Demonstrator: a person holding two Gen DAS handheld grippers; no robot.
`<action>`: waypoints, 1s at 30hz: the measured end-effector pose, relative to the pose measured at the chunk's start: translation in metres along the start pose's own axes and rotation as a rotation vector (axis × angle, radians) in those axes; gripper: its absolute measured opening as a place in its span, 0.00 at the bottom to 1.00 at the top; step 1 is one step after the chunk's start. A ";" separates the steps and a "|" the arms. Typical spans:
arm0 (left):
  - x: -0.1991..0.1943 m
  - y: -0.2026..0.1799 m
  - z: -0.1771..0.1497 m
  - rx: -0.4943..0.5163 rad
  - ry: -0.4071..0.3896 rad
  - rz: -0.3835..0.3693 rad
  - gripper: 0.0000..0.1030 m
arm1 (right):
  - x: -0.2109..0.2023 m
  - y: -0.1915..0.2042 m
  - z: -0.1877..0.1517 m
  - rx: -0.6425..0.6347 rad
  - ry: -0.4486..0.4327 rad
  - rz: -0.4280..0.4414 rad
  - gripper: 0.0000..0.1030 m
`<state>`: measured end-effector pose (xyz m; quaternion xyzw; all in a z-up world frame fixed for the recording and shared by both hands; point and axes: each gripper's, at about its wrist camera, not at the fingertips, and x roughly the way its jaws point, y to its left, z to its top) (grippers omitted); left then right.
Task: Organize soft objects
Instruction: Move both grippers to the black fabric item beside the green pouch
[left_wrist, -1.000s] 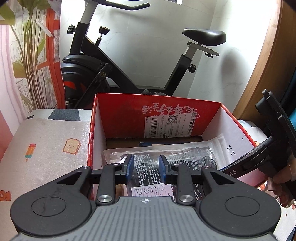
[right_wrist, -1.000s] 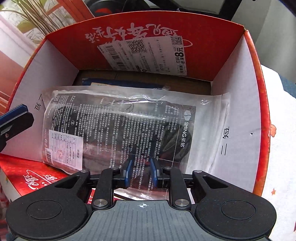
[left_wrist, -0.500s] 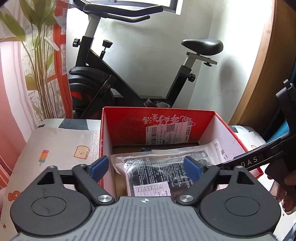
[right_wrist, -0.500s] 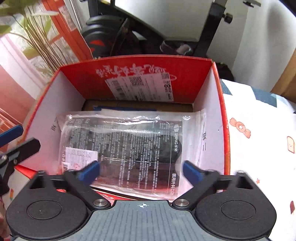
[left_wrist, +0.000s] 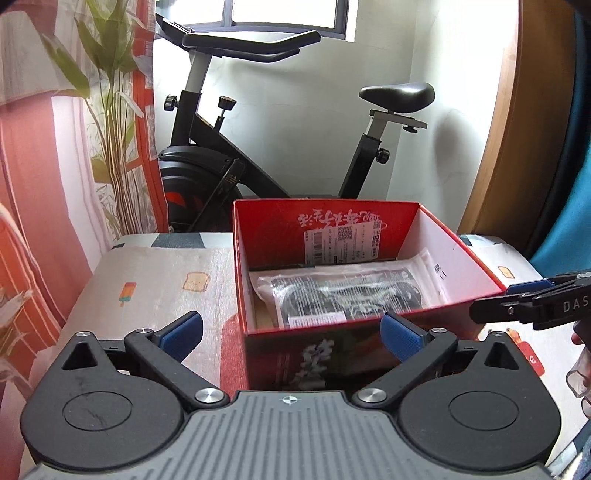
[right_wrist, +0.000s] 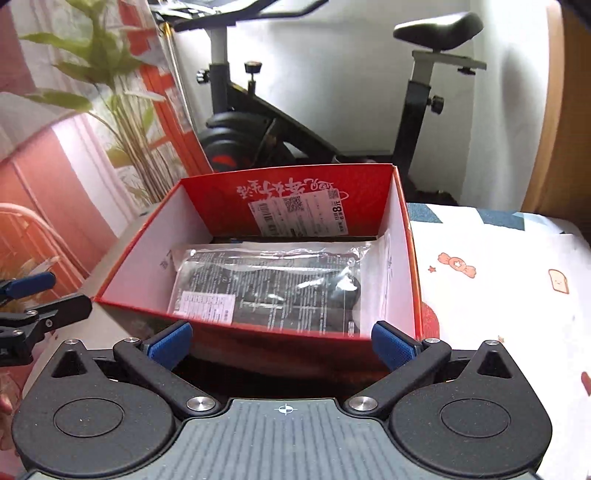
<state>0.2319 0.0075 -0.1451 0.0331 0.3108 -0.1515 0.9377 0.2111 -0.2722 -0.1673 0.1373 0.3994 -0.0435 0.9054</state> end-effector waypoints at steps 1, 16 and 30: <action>-0.002 0.000 -0.009 -0.002 0.005 -0.006 1.00 | -0.005 -0.002 -0.010 0.005 -0.019 0.008 1.00; -0.015 0.013 -0.119 -0.161 0.011 -0.109 0.95 | -0.036 0.001 -0.169 0.094 -0.163 -0.033 0.97; 0.007 0.020 -0.143 -0.188 0.075 -0.042 0.93 | 0.013 0.018 -0.201 0.095 -0.078 0.033 0.80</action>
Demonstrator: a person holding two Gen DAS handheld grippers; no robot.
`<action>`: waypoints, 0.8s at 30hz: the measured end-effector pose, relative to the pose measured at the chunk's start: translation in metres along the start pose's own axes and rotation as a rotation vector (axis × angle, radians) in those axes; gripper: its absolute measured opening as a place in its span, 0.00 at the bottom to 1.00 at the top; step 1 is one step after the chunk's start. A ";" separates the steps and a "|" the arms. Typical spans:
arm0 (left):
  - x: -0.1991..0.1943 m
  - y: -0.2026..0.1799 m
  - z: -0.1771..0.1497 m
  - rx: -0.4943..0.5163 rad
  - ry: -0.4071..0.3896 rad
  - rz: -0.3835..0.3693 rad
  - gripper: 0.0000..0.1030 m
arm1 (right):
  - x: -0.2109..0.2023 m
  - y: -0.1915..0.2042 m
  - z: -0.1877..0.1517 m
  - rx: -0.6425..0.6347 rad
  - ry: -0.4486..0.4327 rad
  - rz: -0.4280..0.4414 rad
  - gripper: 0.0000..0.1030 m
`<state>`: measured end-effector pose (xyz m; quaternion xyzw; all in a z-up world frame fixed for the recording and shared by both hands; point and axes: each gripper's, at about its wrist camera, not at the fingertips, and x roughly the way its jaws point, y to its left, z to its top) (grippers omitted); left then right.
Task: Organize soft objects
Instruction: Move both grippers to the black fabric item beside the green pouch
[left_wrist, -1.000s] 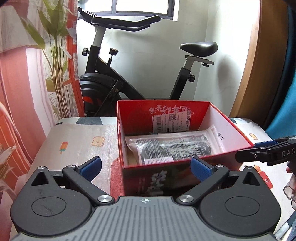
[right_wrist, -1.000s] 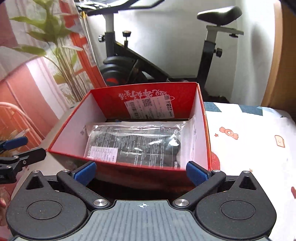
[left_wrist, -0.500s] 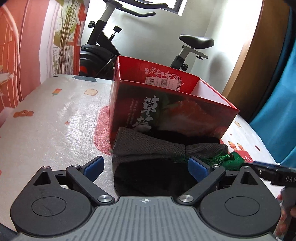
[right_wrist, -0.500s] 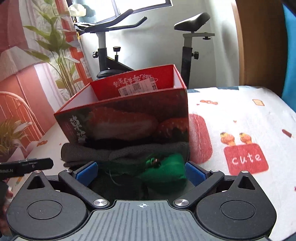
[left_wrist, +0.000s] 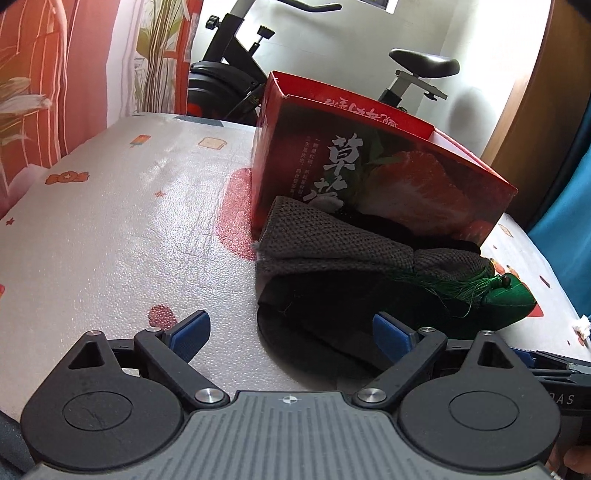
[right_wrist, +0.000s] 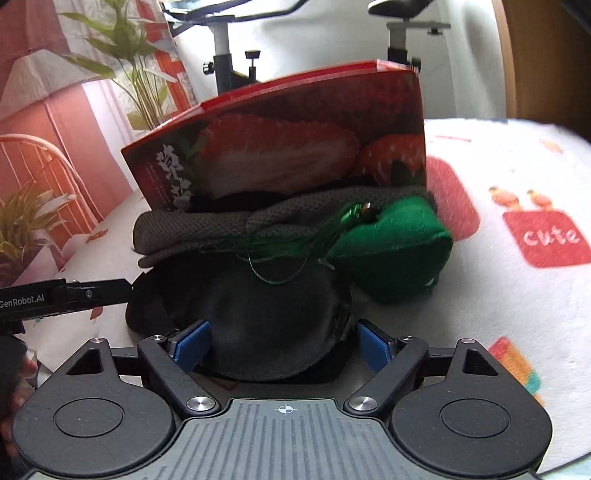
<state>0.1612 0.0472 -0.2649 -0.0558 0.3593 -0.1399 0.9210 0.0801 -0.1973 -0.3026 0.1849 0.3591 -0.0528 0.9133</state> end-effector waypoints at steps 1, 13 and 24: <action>0.002 0.000 0.001 0.016 -0.005 0.003 0.93 | 0.000 -0.001 -0.001 -0.005 -0.010 0.005 0.79; 0.035 0.014 0.014 -0.048 0.037 -0.058 0.78 | 0.001 0.002 -0.006 -0.084 -0.019 -0.026 0.72; 0.038 0.000 0.008 -0.023 0.045 -0.141 0.78 | 0.000 0.003 -0.006 -0.111 -0.015 -0.039 0.68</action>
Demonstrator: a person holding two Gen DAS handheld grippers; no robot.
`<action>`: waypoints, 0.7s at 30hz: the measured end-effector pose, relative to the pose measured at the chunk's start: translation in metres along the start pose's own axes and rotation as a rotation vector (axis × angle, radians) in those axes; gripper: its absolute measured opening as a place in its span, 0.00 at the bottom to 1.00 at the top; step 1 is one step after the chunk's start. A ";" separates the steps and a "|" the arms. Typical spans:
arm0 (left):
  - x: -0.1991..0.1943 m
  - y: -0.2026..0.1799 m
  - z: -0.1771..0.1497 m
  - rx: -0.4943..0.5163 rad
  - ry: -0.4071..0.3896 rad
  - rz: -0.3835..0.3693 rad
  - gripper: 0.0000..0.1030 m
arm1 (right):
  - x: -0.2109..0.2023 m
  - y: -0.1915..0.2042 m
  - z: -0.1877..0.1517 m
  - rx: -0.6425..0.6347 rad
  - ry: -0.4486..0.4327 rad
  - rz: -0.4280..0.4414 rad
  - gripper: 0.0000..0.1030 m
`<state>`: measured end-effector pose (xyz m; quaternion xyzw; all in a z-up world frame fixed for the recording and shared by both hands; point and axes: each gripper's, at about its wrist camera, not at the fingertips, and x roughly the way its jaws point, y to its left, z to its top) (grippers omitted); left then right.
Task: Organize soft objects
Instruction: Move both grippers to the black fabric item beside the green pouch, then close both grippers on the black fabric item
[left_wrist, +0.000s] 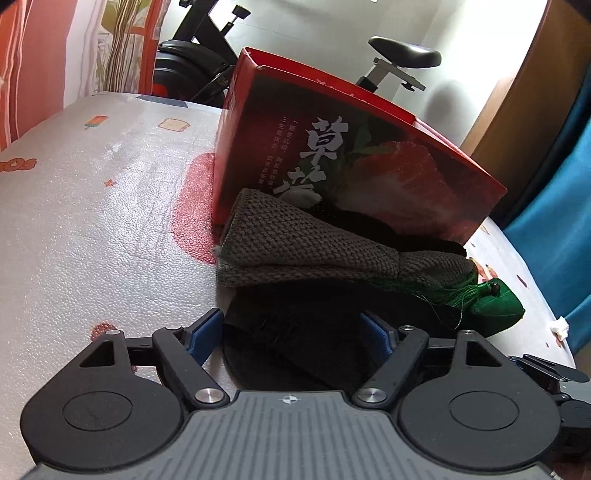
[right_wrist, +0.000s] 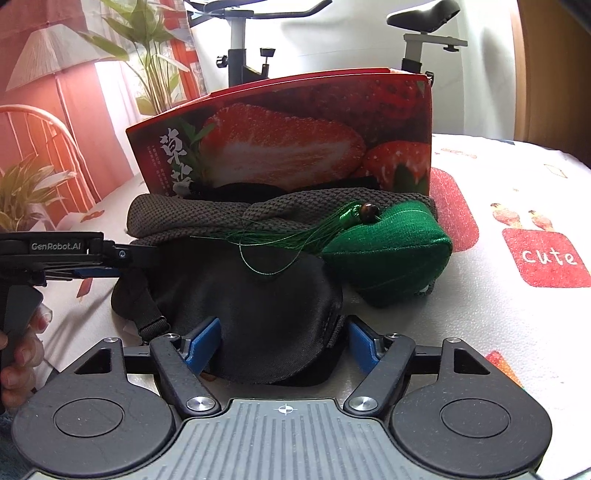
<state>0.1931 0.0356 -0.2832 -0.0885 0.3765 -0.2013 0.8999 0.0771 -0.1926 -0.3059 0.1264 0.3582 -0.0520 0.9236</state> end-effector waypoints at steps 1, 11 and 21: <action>-0.001 0.000 -0.001 -0.006 0.001 -0.010 0.78 | 0.000 0.001 0.000 -0.002 0.000 -0.002 0.67; -0.028 0.017 -0.013 -0.165 -0.060 -0.129 0.59 | -0.001 -0.002 0.001 0.001 0.006 -0.006 0.61; -0.037 0.014 -0.017 -0.122 -0.076 -0.111 0.28 | -0.007 -0.007 0.004 0.023 0.019 -0.029 0.48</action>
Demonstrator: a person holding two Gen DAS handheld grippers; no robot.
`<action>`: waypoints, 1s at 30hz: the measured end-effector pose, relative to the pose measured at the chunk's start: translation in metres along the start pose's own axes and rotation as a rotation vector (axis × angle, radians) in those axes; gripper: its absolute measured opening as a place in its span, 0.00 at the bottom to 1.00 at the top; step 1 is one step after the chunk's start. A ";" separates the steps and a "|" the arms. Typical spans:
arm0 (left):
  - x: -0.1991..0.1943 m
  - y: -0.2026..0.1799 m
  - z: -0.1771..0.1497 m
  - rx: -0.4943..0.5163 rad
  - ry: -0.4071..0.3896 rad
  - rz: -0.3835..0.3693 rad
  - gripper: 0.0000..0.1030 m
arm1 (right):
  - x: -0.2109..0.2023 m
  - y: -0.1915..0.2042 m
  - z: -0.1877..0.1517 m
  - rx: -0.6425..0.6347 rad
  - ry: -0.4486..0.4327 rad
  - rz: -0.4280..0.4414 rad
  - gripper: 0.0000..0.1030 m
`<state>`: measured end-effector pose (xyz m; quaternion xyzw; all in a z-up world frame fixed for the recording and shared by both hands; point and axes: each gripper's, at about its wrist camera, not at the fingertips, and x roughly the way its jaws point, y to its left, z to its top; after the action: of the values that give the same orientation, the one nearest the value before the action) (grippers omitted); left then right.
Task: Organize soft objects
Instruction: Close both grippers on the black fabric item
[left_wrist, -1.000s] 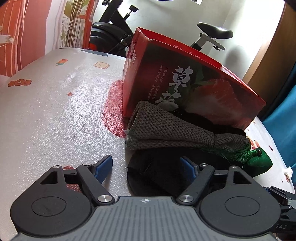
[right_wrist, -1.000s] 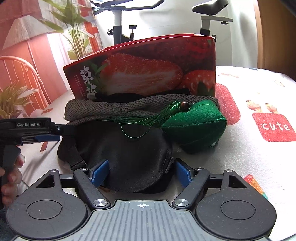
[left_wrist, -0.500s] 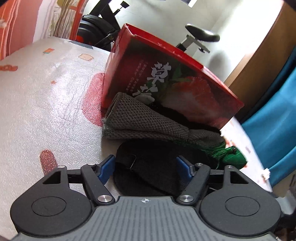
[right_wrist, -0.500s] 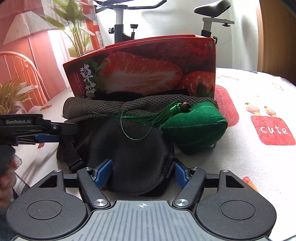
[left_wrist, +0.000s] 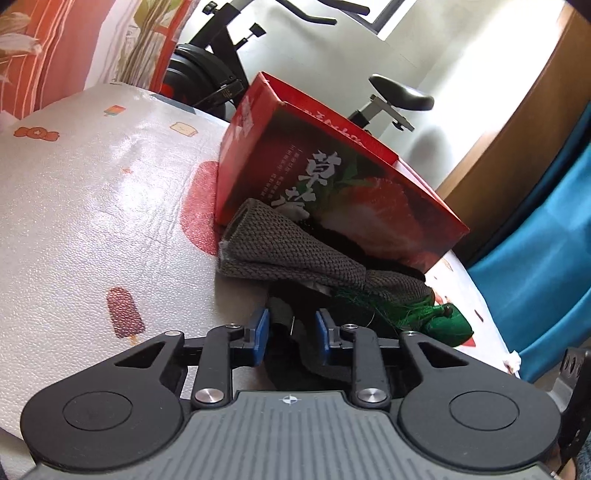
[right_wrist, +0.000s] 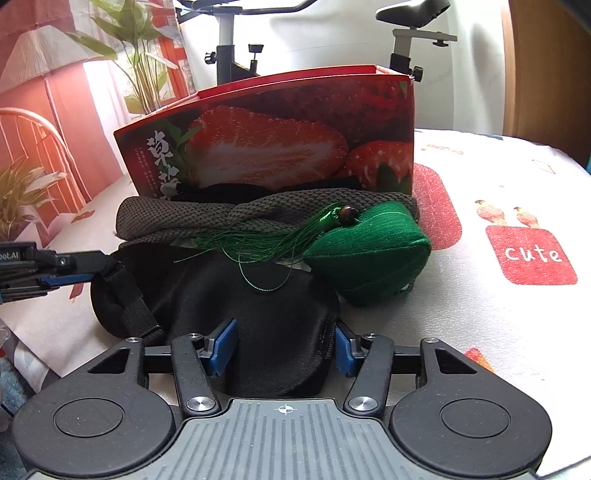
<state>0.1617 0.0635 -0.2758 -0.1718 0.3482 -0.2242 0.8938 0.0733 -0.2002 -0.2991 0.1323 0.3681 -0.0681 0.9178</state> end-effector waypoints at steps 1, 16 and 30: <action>-0.001 -0.002 -0.001 0.011 -0.001 -0.004 0.28 | -0.002 -0.001 0.000 0.007 -0.004 0.001 0.45; -0.001 0.000 -0.007 0.037 0.015 0.004 0.35 | -0.005 -0.005 0.006 -0.036 -0.017 -0.028 0.14; 0.013 0.010 -0.006 0.065 0.039 0.084 0.39 | 0.004 -0.005 0.000 -0.093 -0.002 -0.047 0.14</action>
<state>0.1685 0.0643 -0.2920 -0.1236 0.3648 -0.2012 0.9006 0.0749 -0.2048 -0.3033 0.0808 0.3730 -0.0727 0.9215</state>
